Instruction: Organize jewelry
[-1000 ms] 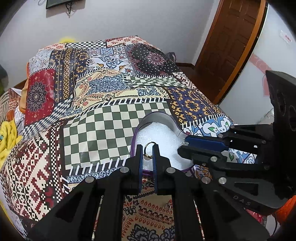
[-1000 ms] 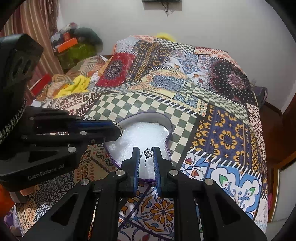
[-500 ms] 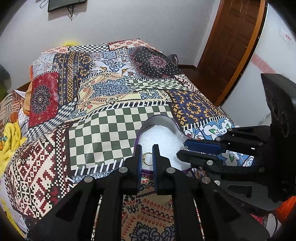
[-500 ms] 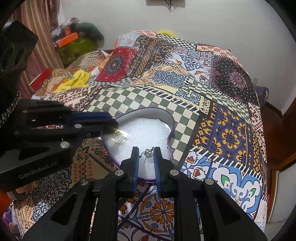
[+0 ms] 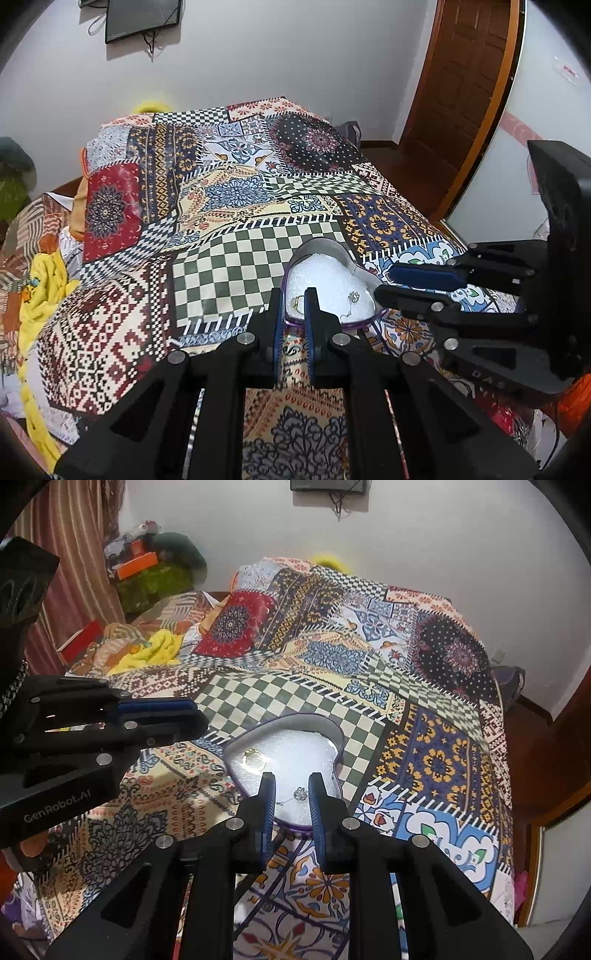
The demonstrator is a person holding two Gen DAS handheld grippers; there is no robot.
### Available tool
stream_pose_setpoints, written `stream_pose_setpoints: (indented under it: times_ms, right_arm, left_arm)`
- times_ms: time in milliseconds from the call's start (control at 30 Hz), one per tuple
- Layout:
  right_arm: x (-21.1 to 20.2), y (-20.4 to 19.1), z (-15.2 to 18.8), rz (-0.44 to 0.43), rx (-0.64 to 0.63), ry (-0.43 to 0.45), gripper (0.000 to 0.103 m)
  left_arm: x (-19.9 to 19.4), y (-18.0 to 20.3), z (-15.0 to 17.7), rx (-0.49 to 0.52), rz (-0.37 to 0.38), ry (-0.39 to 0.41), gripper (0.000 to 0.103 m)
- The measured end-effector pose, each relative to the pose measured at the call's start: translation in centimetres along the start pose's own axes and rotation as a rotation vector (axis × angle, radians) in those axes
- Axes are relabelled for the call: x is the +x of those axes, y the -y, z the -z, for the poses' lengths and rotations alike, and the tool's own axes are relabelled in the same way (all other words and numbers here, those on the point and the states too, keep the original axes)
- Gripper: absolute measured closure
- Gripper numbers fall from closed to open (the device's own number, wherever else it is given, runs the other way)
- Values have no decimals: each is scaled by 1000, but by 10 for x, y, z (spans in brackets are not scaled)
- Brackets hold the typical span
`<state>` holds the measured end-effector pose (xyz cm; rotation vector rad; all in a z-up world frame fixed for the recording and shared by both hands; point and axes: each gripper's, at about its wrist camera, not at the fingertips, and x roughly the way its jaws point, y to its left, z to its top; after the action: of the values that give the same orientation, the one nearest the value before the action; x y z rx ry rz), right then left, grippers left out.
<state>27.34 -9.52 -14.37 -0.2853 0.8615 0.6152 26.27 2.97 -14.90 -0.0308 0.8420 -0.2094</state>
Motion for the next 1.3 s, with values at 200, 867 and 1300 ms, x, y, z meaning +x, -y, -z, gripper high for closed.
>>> stream_pose_setpoints:
  times_ms: [200,867,1300]
  right_arm:
    - [-21,-7,4,16,-3,29,83]
    - [-73,-33,39,5,68,79,68]
    - [-37,-48,84,-49,95,-76,68]
  left_arm:
    - [-23,2,10,12,-24,12,94]
    - [-68,1,66,-23,-84,2,66]
    - [-53,6,118,-6,-105,-102,65]
